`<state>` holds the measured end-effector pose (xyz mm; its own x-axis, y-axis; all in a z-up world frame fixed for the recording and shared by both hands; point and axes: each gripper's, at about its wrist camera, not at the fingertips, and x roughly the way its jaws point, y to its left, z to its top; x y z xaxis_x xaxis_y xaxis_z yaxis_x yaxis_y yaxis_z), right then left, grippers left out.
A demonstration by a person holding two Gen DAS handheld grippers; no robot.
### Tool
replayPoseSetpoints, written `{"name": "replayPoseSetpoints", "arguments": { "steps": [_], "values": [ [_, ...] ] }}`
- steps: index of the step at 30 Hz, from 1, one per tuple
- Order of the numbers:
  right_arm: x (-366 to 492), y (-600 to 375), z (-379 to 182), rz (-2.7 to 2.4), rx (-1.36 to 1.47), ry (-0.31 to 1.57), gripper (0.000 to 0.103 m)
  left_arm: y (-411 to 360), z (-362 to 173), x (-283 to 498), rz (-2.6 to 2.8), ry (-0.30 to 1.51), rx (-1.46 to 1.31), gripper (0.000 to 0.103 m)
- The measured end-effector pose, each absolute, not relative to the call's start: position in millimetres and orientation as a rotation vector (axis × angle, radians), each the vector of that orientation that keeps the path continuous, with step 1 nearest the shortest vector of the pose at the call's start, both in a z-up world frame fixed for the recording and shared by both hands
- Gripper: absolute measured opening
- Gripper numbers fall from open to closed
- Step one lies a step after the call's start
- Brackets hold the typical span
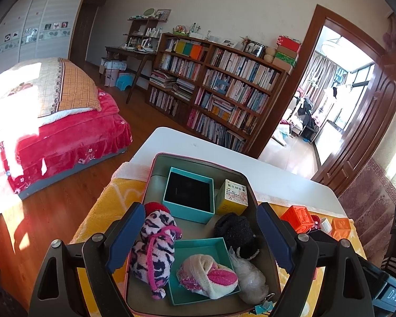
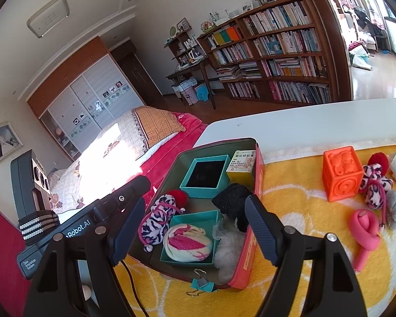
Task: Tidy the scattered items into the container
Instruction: 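Open both tools and withdraw them from the tin back over the toys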
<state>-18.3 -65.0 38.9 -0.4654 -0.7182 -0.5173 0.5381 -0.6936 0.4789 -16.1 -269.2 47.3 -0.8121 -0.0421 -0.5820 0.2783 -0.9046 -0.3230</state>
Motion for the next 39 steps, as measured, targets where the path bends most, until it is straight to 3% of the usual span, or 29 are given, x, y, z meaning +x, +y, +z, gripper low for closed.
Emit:
{"name": "replayPoseSetpoints", "arguments": {
  "steps": [39],
  "values": [
    [-36, -11, 55, -2.3, 0.872, -0.445, 0.081, -205, 35, -36, -2.892, 0.416, 1.041, 0.088]
  ]
}}
